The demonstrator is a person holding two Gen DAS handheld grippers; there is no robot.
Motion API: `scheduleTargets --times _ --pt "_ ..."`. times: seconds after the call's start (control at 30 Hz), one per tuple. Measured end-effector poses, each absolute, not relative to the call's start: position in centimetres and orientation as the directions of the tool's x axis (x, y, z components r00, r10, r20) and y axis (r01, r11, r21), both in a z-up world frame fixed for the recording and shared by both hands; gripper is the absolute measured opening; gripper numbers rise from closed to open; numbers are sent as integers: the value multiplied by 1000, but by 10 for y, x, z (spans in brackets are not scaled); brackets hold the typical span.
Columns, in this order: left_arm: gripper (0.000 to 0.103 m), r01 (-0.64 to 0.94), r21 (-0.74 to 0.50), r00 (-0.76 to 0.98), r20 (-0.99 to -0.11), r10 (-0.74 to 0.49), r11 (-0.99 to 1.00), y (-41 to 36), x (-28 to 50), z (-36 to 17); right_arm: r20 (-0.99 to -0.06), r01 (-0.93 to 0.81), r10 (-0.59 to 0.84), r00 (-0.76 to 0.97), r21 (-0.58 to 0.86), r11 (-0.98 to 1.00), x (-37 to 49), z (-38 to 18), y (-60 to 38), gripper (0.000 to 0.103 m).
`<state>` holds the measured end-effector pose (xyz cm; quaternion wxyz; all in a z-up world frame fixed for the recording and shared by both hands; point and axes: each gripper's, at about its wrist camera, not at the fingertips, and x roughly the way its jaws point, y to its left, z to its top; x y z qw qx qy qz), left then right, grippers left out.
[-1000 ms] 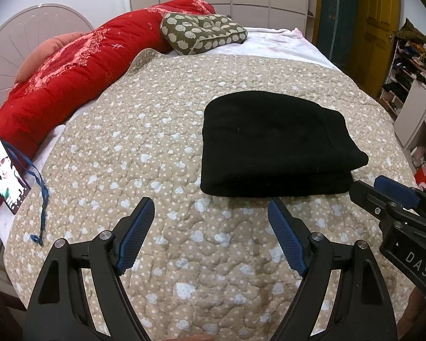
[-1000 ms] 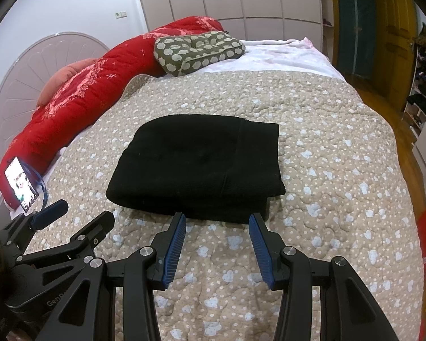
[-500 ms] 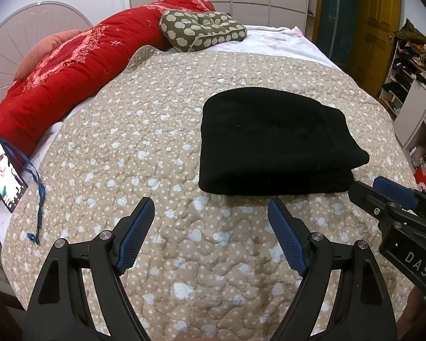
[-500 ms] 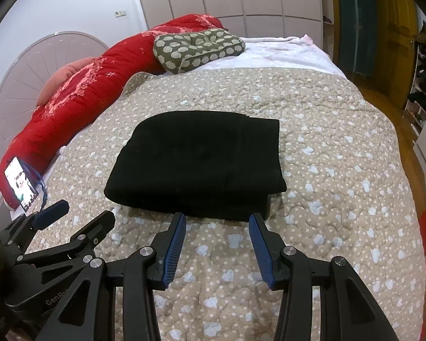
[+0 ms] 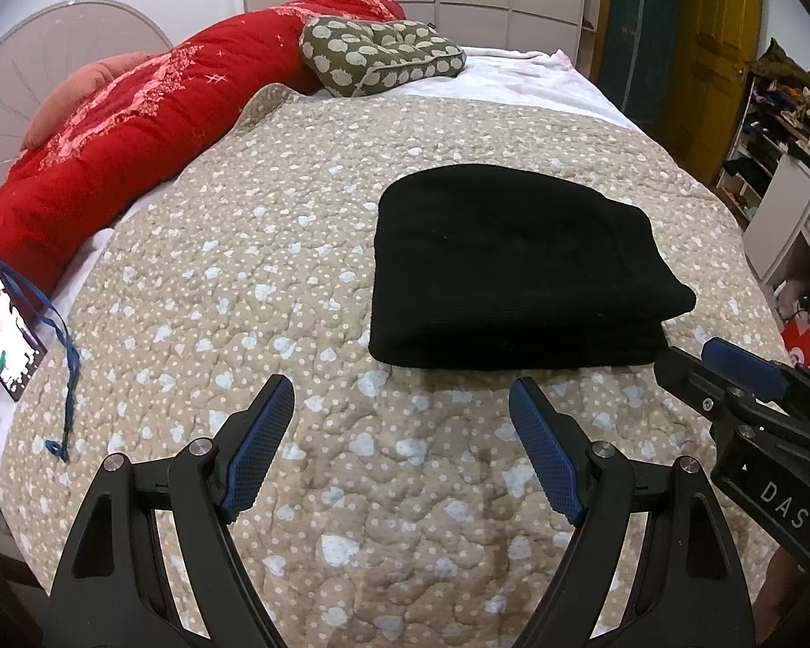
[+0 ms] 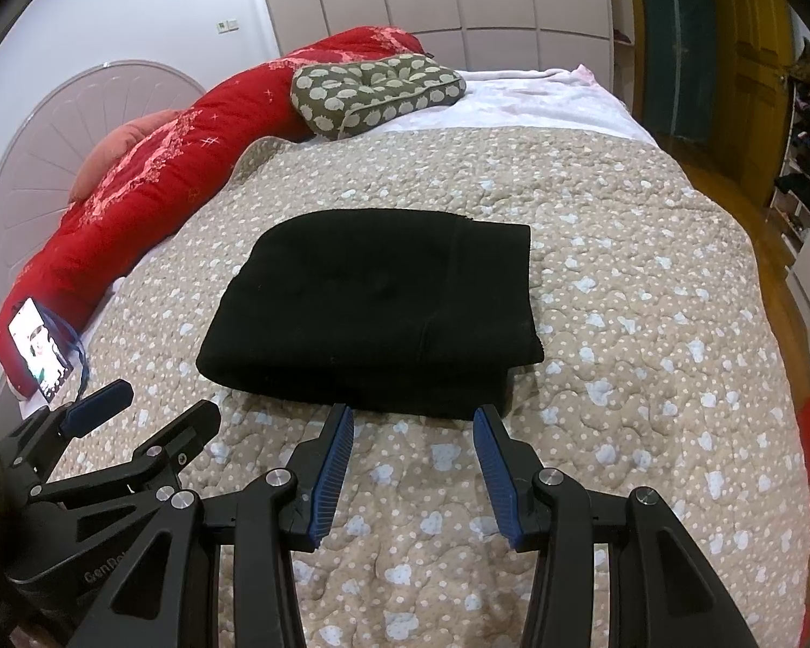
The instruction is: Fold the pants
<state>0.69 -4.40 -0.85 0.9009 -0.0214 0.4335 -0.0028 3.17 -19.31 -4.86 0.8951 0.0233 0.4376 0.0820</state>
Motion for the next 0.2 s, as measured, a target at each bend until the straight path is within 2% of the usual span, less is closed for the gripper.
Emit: scheduleTargets --times 0.2 --pt "83 -7 -44 635 -772 -30 999 -42 7 -13 -772 -82 121 624 90 993 29 -51 -217 45"
